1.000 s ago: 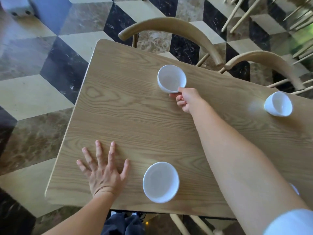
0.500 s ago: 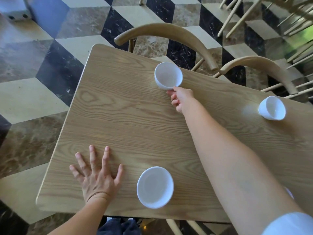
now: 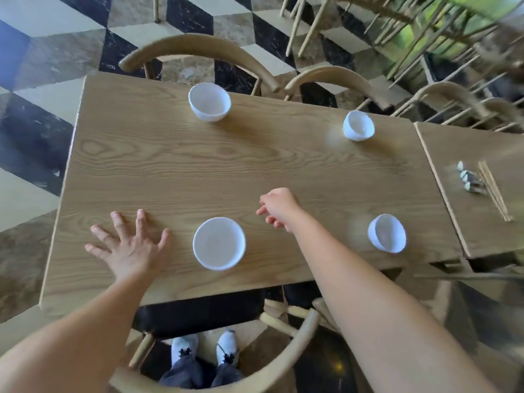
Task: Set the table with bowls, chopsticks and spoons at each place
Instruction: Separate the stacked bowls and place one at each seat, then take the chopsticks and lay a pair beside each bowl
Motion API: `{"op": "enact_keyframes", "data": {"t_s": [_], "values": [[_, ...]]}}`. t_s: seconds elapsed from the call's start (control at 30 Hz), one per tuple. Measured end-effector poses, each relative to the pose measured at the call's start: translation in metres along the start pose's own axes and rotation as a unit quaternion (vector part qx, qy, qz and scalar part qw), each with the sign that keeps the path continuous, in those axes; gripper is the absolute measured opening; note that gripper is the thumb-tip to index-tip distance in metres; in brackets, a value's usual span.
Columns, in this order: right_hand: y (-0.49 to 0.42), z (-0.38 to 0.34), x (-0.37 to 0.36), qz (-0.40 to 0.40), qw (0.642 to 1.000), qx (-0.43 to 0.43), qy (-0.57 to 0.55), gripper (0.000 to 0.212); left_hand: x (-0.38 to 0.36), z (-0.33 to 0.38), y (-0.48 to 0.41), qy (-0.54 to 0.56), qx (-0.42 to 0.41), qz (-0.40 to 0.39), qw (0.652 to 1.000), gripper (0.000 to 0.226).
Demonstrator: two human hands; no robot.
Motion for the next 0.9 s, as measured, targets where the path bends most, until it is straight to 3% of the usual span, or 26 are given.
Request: {"op": "enact_keyframes", "data": {"t_s": [0.13, 0.27, 0.4, 0.57, 0.73, 0.9], "values": [[0.044, 0.019, 0.023, -0.005, 0.988, 0.035, 0.148, 0.021, 0.044, 0.016, 0.016, -0.069, -0.019, -0.052, 0.996, 0.054], [0.096, 0.024, 0.064, 0.012, 0.955, 0.088, 0.282, 0.027, 0.089, 0.061, 0.071, -0.1, -0.134, 0.006, 0.986, 0.036], [0.146, 0.036, 0.121, 0.038, 0.947, 0.117, 0.298, 0.03, 0.119, 0.118, 0.155, -0.116, -0.246, 0.068, 0.96, 0.021], [0.215, 0.072, 0.218, 0.116, 0.935, 0.138, 0.306, 0.03, 0.123, 0.179, 0.277, -0.076, -0.345, 0.12, 0.928, 0.019], [0.278, 0.143, 0.302, 0.178, 0.932, 0.133, 0.287, 0.029, 0.101, 0.227, 0.398, -0.092, -0.421, 0.157, 0.889, 0.026], [0.336, 0.239, 0.356, 0.218, 0.929, 0.09, 0.285, 0.03, 0.044, 0.268, 0.505, -0.117, -0.48, 0.142, 0.858, 0.03]]}}
Point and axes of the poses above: each hand's wrist, its own y-axis away from the middle knuckle, its own x-axis out of the back of the hand, z = x × y, the point moved 4 cm from there along -y, towards the middle knuckle, and after that the axes turned 12 degrees about x, right-handed, at the moved point
